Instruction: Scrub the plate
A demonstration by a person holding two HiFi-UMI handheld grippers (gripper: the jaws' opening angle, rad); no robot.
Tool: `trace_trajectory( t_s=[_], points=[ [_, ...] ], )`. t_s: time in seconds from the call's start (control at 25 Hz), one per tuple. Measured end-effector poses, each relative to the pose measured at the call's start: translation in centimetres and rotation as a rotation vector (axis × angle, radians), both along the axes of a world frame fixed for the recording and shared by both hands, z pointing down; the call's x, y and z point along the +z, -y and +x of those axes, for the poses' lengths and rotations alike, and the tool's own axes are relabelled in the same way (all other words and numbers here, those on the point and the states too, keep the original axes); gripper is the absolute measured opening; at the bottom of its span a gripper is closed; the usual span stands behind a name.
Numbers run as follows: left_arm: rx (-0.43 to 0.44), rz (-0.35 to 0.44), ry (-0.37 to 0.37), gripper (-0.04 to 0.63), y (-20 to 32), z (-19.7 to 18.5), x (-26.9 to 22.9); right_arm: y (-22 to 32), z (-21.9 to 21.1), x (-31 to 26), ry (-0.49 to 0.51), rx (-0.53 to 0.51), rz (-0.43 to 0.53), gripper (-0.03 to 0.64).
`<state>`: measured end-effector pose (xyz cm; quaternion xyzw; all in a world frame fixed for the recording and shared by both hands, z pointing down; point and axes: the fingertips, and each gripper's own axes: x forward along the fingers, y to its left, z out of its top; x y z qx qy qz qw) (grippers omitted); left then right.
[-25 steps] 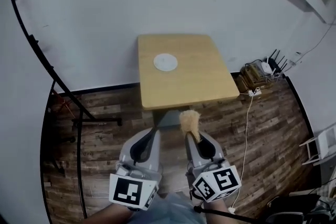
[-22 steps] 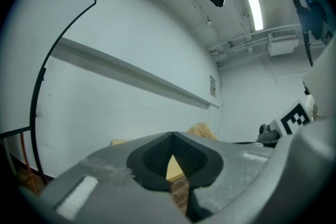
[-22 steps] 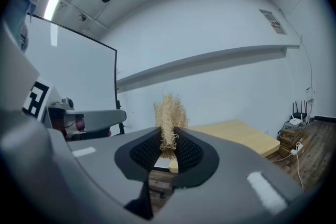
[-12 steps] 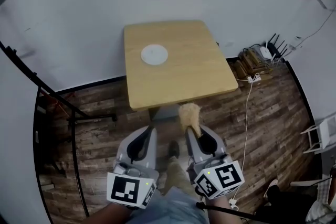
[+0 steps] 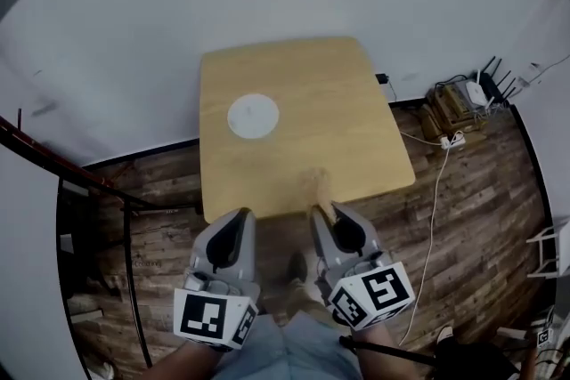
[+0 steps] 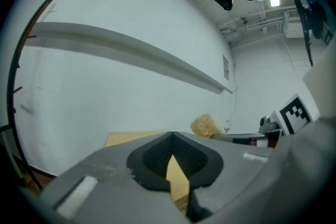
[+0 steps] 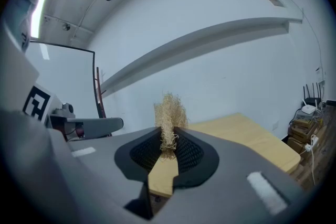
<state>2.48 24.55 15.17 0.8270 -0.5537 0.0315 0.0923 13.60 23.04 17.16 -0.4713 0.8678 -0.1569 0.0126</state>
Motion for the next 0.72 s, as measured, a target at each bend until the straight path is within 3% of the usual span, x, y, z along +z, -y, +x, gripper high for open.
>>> trace_trajectory(
  t_s=[0.28, 0.72],
  points=[
    [-0.088, 0.029, 0.010, 0.020, 5.2, 1.3, -2.0, 6.8, 0.8, -1.8, 0.039, -0.097, 0.039, 0.060],
    [-0.212, 0.031, 0.017, 0.020, 8.5, -2.4, -3.3, 12.0, -2.6, -3.3, 0.063, -0.188, 0.069, 0.060]
  ],
)
